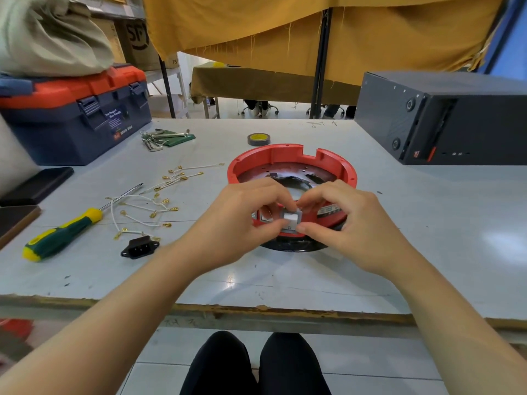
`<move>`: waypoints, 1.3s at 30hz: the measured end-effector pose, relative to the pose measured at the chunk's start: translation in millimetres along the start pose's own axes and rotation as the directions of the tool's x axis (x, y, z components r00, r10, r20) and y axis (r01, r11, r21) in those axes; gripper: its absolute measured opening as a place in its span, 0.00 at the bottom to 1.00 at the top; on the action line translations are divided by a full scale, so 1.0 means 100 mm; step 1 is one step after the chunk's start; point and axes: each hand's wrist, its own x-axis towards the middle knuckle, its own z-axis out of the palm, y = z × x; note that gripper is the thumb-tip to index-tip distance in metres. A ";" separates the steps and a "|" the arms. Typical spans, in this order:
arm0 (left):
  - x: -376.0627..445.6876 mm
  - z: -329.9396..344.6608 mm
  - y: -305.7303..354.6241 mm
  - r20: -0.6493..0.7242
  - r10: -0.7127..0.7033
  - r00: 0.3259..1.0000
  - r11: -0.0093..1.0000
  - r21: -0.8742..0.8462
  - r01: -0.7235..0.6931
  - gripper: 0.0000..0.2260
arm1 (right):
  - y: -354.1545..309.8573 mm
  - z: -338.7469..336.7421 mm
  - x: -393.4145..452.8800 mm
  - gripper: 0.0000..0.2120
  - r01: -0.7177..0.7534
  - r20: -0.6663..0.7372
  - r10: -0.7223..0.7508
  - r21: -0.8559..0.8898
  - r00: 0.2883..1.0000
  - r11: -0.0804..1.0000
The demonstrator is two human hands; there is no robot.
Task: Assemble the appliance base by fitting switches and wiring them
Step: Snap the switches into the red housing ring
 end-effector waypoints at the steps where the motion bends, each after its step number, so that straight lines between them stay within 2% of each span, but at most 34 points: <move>1: 0.00 0.00 0.00 0.001 0.000 1.000 1.000 -0.008 0.000 0.07 | 0.00 0.01 0.00 0.10 0.003 -0.005 -0.003 -0.004 1.000 1.000; 9: -0.04 0.06 -0.02 -0.007 -0.025 1.000 0.999 -0.027 0.024 0.07 | 0.01 0.08 0.00 0.07 0.064 -0.019 -0.066 -0.088 0.998 0.994; 18: -0.02 0.12 -0.05 -0.071 -0.037 0.997 0.999 0.013 0.038 0.06 | 0.04 0.07 0.02 0.06 0.052 -0.042 -0.057 -0.107 0.998 0.993; 27: 0.01 0.17 -0.13 -0.086 -0.106 0.991 0.993 0.041 0.110 0.06 | 0.10 0.07 0.06 0.06 0.010 -0.043 -0.013 -0.073 0.999 0.997; 31: 0.03 0.20 -0.18 -0.093 -0.061 0.994 0.996 0.061 0.066 0.07 | 0.12 0.09 0.08 0.06 -0.006 -0.048 0.002 -0.086 0.999 0.996; 33: 0.03 0.21 -0.20 -0.087 -0.062 0.994 0.993 0.091 0.069 0.10 | 0.13 0.09 0.09 0.08 -0.005 -0.044 0.000 -0.114 0.999 0.993; 37: 0.03 0.22 -0.25 -0.058 -0.079 0.995 0.987 0.134 0.086 0.17 | 0.18 0.08 0.12 0.20 -0.059 0.013 0.062 -0.183 0.998 0.981; 39: 0.03 0.22 -0.26 -0.051 -0.082 0.995 0.986 0.142 0.089 0.19 | 0.20 0.08 0.13 0.21 -0.055 0.034 0.066 -0.247 0.997 0.967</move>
